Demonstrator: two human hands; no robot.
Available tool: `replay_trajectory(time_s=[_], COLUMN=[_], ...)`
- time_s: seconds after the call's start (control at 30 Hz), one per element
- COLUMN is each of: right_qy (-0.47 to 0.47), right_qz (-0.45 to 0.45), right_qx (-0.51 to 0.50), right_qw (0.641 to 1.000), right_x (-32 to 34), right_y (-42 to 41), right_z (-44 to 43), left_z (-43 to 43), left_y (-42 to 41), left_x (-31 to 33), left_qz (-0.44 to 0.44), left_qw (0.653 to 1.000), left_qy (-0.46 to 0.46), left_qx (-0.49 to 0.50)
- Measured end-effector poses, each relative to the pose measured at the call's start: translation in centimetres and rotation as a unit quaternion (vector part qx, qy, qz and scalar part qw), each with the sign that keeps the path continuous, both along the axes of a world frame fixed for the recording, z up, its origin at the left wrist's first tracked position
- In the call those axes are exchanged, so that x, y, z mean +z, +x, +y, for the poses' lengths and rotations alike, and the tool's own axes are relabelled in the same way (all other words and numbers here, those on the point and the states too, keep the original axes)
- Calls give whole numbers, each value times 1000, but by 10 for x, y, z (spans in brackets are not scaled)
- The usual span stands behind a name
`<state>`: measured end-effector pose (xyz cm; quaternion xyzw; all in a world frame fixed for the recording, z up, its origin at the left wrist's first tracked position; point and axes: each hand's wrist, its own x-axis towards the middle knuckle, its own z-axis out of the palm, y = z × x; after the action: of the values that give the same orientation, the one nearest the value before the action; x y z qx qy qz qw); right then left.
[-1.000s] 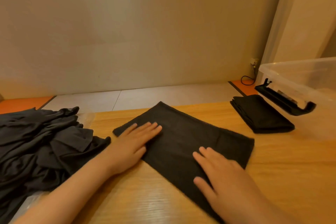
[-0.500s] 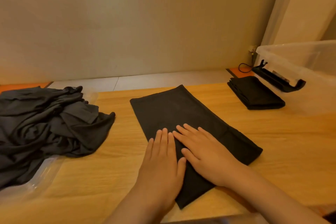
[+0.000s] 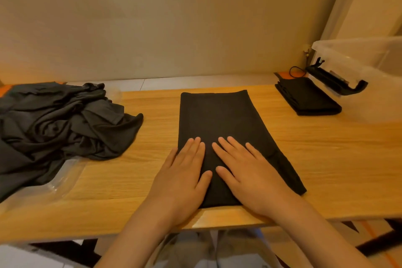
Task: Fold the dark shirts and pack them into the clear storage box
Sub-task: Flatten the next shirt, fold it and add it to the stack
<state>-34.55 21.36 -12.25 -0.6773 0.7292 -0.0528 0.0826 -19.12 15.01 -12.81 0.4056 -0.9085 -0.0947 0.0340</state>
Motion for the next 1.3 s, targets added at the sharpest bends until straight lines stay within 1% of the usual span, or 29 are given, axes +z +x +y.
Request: replay_trajectory(time_s=[0.17,0.27,0.33,0.63,0.77,0.9,1.13,1.23,1.3], right_qy=[-8,-5,-6,-22,-31,-19,3,3,6], right_qz=[2,-3,-2,5,10,10,2,5,11], right_qx=[-50,-96,-109,-102,-104,-98,-130,-131,-136], right_qw=[999,995,994,995,994,995,991,991,991], right_x=[-2,-3,-5,-6,-7,-5,-1,-1,-2], right_y=[-32,-45,-46,-17,-13,-17,-30,-30,-30], right_z=[11,17,18,3,0,3,11,10,9], left_z=[1,2,2,-4,-7,-11,-21,-22,-24], left_y=[5,6,6,32,38,44,65,64,66], left_x=[-1,1,1,3,3,2,2,0,-3], left_qz=[-24,-22,-18,-41,-29,-35,-44,-21,-20], left_qw=[1000,1000,1000,999,999,999,999,999,999], left_qy=[-10,-3,-3,0,3,5,9,4,-2], left_qx=[1,6,7,18,19,18,27,29,32])
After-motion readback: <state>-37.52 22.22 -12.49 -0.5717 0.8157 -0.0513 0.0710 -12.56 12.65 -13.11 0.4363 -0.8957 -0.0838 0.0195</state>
